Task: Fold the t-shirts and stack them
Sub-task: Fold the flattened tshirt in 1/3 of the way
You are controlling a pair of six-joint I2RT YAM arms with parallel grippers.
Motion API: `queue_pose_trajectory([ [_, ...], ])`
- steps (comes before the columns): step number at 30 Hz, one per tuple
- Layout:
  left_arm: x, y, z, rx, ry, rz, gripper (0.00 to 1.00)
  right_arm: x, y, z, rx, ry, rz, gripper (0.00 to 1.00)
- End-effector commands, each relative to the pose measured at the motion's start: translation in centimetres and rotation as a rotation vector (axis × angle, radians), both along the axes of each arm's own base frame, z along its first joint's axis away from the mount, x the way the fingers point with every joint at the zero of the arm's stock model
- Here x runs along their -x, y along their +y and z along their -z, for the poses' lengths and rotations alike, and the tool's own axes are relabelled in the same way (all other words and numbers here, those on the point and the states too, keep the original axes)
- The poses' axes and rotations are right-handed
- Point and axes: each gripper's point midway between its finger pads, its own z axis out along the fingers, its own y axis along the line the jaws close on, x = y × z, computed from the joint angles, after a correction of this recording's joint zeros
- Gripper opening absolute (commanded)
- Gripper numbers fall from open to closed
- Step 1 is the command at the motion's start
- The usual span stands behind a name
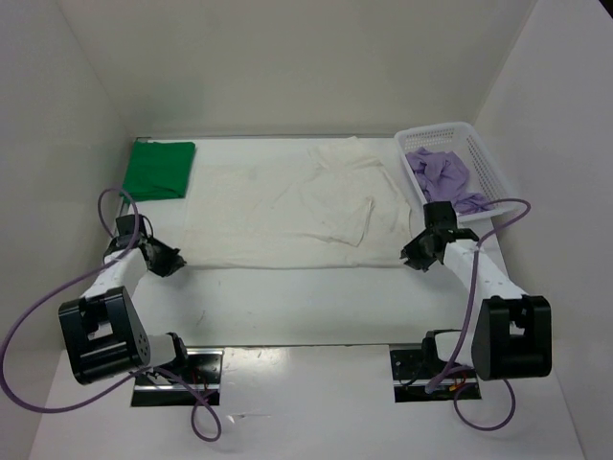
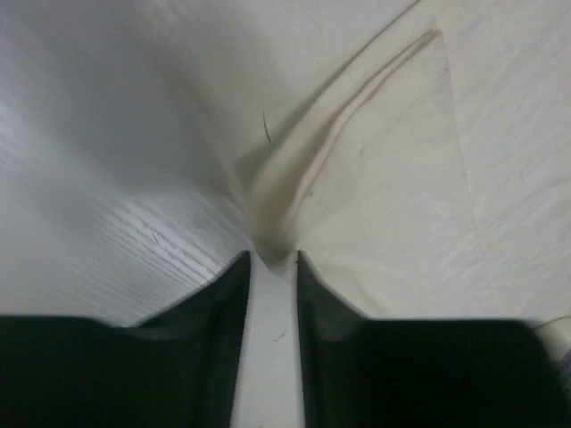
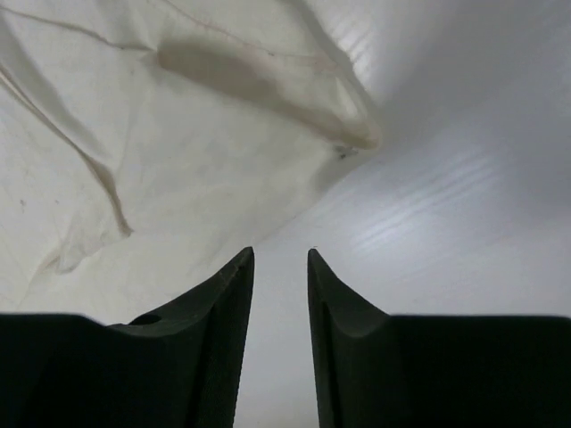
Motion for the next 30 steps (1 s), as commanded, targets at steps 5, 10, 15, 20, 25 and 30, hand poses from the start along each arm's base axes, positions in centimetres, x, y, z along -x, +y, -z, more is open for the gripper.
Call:
queue_pose_trajectory([
  [5, -0.6, 0.9, -2.4, -0.037, -0.02, -0.016, 0.91, -0.5, 0.1, -4.6, -0.007, -0.11, -0.014, 0.51],
  [10, -4.4, -0.7, -6.4, -0.07, -0.169, 0.138, 1.0, -3.8, 3.1, -7.1, -0.056, -0.191, -0.186, 0.3],
  [15, -7.4, -7.5, -8.9, -0.085, -0.341, 0.386, 0.66, -6.5, 9.0, -5.4, -0.116, -0.21, -0.362, 0.0],
  [20, -6.9, -15.1, -7.5, -0.025, -0.321, 0.558, 0.2, -7.7, 10.9, -2.4, -0.123, -0.165, -0.434, 0.22],
  [25, -4.9, -20.9, -5.5, 0.038, -0.283, 0.679, 0.2, -8.6, 11.7, -0.8, -0.14, -0.143, -0.47, 0.3],
  [30, -4.2, -23.4, -4.0, 0.055, -0.246, 0.729, 0.2, -8.6, 12.2, 0.2, -0.149, -0.127, -0.482, 0.3],
])
